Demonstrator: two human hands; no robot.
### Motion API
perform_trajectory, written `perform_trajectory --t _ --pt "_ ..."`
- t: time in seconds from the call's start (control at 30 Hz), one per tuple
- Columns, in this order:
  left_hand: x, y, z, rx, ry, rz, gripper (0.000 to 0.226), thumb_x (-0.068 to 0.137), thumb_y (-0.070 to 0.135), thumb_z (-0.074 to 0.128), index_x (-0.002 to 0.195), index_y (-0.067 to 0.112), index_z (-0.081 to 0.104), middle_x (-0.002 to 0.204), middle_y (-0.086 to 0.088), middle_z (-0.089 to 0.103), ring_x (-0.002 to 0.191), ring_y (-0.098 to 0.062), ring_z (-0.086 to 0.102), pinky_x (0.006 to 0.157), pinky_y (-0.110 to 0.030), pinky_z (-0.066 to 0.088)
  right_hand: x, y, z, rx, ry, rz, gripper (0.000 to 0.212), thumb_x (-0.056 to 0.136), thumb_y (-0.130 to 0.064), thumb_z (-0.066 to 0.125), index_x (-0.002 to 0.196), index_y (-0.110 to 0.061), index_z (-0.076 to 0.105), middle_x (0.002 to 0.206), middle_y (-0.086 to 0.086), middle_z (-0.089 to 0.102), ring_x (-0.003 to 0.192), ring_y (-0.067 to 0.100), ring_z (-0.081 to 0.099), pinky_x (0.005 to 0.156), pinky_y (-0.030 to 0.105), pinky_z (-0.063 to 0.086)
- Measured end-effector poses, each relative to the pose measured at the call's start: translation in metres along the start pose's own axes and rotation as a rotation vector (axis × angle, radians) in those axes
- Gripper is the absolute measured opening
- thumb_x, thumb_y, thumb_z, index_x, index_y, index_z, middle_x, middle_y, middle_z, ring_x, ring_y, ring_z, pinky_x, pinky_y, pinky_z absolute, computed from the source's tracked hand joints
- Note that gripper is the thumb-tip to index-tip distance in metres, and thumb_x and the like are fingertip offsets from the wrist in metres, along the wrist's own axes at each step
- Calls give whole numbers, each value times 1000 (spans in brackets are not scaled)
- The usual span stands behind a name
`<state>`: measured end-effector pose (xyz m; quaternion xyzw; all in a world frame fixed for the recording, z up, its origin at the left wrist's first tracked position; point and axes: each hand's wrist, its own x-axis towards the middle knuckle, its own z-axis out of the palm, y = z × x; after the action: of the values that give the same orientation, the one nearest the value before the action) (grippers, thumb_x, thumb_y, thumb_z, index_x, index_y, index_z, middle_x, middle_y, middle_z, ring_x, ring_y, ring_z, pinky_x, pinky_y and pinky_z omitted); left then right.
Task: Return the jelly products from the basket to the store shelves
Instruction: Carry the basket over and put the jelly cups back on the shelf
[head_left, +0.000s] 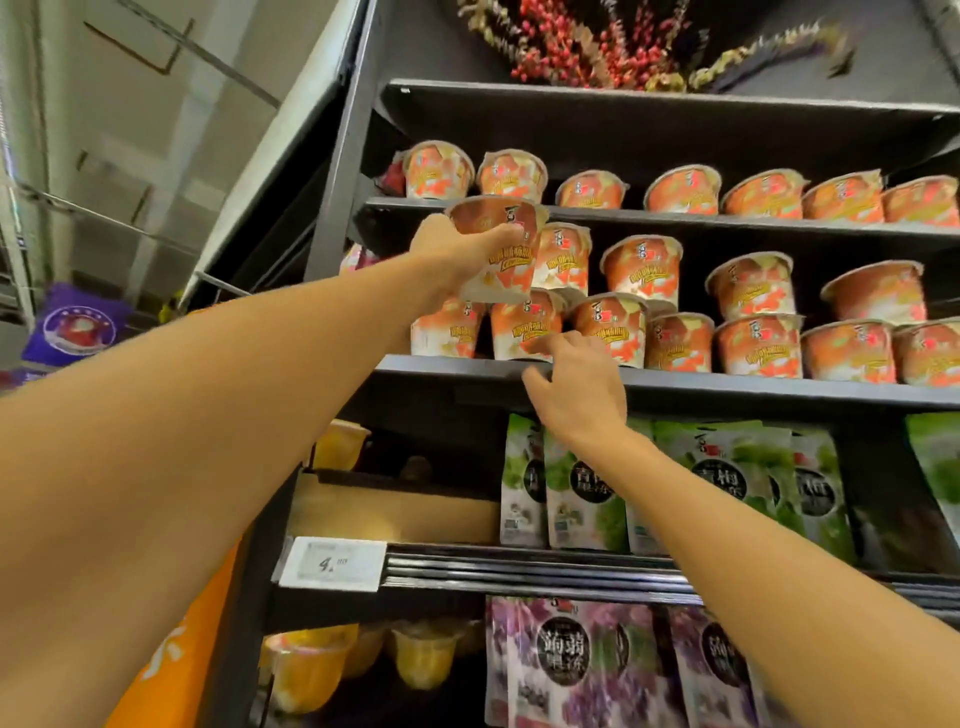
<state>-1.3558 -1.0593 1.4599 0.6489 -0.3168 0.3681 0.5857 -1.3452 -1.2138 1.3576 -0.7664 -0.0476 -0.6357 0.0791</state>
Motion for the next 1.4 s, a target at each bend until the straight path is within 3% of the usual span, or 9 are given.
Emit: perform_trajectory --t 0.23,0.4,0.6,0.77,0.97,1.07,1.17,1.27,1.4 --pt "48 -8 3 11 -17 11 84 68 63 76 134 18 53 126 -2 62 115 -21 60 93 -36 51 11 8 26 71 66 -18 25 96 -29 47 110 -18 65 108 1 61 102 21 51 95 41 41" --pt "65 -16 1 -2 -13 43 71 73 56 77 129 17 57 109 4 63 93 -11 60 59 -19 41 9 11 38 101 164 -28 18 95 -27 50 103 -17 64 102 -2 59 99 18 50 94 38 38" --pt "80 -31 8 -15 2 7 74 79 57 71 132 11 49 97 5 57 95 -15 55 63 -24 40 8 12 45 114 217 -32 11 93 -24 52 96 -18 61 97 -4 57 96 15 49 94 34 36" --pt "91 -34 15 106 47 -60 89 83 63 62 146 9 31 135 -10 50 120 -30 50 79 -40 37 5 15 47 157 242 -50 9 92 -23 54 97 -20 61 99 -5 58 97 13 49 94 32 36" --pt "99 -42 12 295 -18 -102 84 88 69 47 143 6 38 135 -15 54 119 -32 56 98 -44 48 4 18 49 169 247 -57 12 93 -25 54 100 -20 62 103 -5 59 99 12 50 93 30 34" --pt "96 -46 9 333 -15 -89 81 89 68 46 139 5 42 130 -14 57 113 -30 58 88 -40 50 3 17 50 186 259 -53 13 92 -25 55 101 -19 62 102 -4 59 99 12 49 92 29 33" --pt "83 -49 7 410 112 1 68 92 66 42 122 6 52 113 -12 61 94 -24 60 84 -37 49 3 16 50 208 247 -41 13 92 -25 56 100 -19 63 102 -4 59 100 14 49 92 29 32" --pt "57 -56 6 467 328 134 53 96 57 42 119 9 52 114 -9 60 112 -29 56 104 -48 42 4 17 45 237 192 -31 14 92 -24 56 102 -18 64 105 -3 60 105 15 50 95 30 32" --pt "9 -60 9 360 446 299 28 97 37 50 114 15 55 107 0 56 108 -21 54 98 -44 45 3 17 27 368 36 30 17 92 -16 56 104 -15 68 111 -1 61 111 15 51 100 31 37"
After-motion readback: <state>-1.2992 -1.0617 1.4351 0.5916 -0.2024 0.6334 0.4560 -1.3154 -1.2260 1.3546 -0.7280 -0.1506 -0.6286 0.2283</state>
